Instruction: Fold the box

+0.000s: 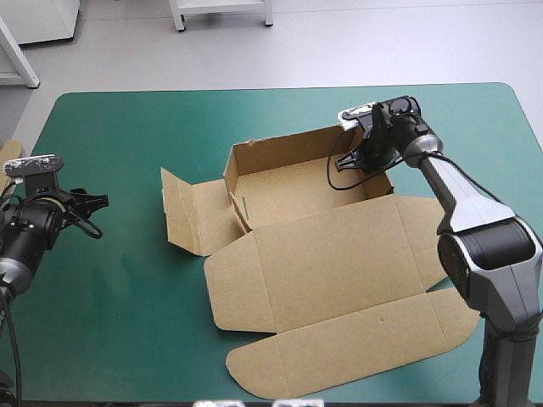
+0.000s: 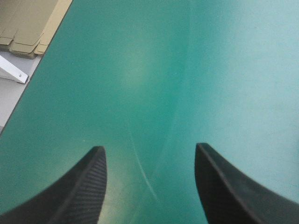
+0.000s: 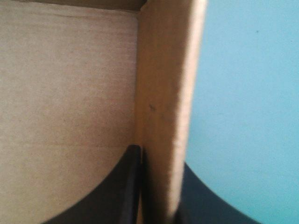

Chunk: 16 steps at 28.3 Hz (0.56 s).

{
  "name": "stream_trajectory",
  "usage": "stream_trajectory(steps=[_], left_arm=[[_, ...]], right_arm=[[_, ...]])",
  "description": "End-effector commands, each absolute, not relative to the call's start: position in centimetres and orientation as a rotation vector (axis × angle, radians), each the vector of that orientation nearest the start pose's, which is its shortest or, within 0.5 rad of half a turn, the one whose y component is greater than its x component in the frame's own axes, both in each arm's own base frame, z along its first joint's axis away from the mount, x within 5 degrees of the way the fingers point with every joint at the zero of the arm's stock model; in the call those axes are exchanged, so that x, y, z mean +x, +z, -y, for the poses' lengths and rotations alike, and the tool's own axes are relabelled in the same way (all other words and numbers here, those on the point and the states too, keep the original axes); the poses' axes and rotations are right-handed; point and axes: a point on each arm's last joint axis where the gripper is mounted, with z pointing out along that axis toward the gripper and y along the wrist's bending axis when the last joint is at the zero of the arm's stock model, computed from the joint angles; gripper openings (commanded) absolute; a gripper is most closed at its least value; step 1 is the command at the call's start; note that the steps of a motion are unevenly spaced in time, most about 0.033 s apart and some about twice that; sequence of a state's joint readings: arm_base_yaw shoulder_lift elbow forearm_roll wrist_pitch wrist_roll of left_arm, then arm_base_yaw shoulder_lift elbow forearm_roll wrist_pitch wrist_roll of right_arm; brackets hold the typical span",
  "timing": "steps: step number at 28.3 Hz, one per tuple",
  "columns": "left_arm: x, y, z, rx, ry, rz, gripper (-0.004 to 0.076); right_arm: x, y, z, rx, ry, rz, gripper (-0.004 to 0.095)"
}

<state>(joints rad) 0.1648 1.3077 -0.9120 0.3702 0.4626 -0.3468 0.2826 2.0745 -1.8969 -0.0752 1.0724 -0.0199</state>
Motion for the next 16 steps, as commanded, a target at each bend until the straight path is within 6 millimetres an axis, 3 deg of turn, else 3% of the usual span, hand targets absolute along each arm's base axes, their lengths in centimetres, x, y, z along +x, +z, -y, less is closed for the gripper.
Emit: stream_trajectory(steps=[1, 4, 6, 10, 16], left_arm=[[27.1, 31.0, -5.8, -0.258, 0.255, -2.194, 0.0405], [27.3, 30.8, -5.8, -0.246, 0.260, -2.198, 0.0405], [27.3, 30.8, -5.8, -0.239, 0.261, -2.197, 0.0405], [27.4, 30.8, -5.8, -0.236, 0.258, -2.193, 0.0405], [28.3, 30.1, -5.8, -0.154, 0.279, -2.191, 0.0405]], right_arm=[[43.7, 30.3, -11.8, -0.413, -0.004, -2.583, -0.0013], [43.7, 30.9, -11.6, -0.408, -0.012, -2.566, -0.0018], [43.4, 32.3, -11.1, -0.389, -0.015, -2.529, -0.0019], [42.2, 36.3, -8.9, -0.318, 0.029, -2.428, -0.0019], [38.8, 42.8, -5.9, -0.272, 0.208, -2.249, -0.0019]])
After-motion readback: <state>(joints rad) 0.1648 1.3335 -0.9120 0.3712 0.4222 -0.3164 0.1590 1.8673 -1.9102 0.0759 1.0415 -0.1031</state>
